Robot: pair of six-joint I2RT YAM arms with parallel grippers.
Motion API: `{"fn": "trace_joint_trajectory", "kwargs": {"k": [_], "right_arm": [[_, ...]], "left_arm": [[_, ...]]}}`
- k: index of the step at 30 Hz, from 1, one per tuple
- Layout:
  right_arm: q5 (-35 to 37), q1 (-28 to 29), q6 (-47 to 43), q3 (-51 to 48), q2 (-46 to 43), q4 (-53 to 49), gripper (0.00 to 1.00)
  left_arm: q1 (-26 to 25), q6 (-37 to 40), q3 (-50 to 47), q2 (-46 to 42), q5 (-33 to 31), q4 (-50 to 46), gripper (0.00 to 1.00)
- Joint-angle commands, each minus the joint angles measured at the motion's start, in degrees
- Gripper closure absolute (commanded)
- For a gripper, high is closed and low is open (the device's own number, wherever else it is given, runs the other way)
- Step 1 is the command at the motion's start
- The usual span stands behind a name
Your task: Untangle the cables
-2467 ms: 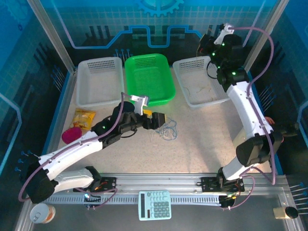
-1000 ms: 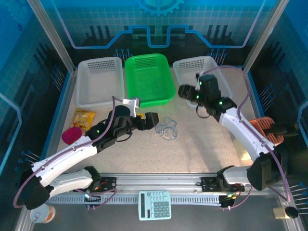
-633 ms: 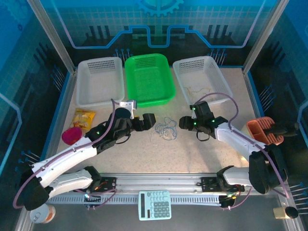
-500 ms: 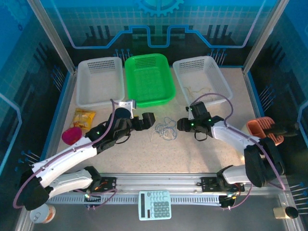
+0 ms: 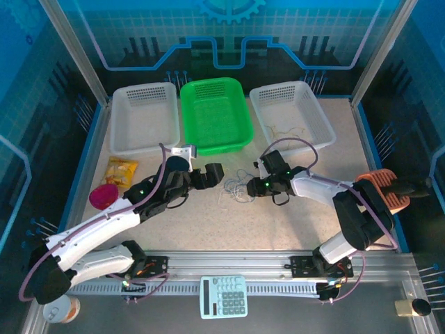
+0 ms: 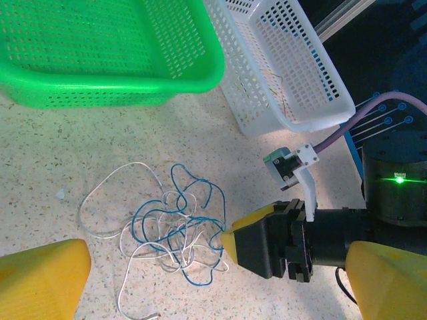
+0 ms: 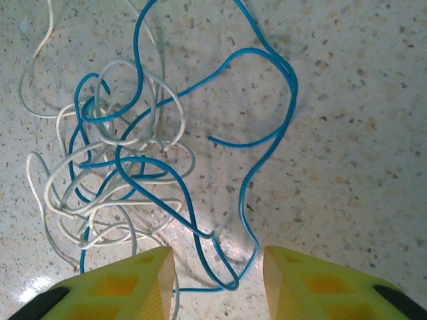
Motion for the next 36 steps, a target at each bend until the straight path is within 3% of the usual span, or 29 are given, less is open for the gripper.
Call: {"fn": "trace_joint_trajectory", "kwargs": {"k": [1, 5, 10, 25, 36], "right_arm": [[0.0, 0.4, -1.2, 2.0, 1.6, 0.8, 0.63], [0.1, 0.4, -1.8, 3.1, 2.9, 0.4, 0.75], [-0.5, 0.4, -2.9, 4.0, 0.3, -1.9, 1.00], [-9.8, 0.5, -0.4, 8.4, -17.3, -5.2, 1.00], [-11.6, 0.5, 1.8, 10.2, -23.8, -5.2, 1.00]], "left_arm": [[0.1, 0.2, 1.4, 0.5, 0.7, 0.1, 0.01], [0.1, 0.1, 1.5, 0.6, 1.3, 0.2, 0.01], [0.1, 0.0, 1.6, 0.4, 1.4, 0.0, 0.01], [0.2, -0.4, -0.5, 2.2, 2.2, 1.3, 0.01], [0.4, -1.4, 1.2, 2.1, 4.3, 1.8, 0.01]]}}
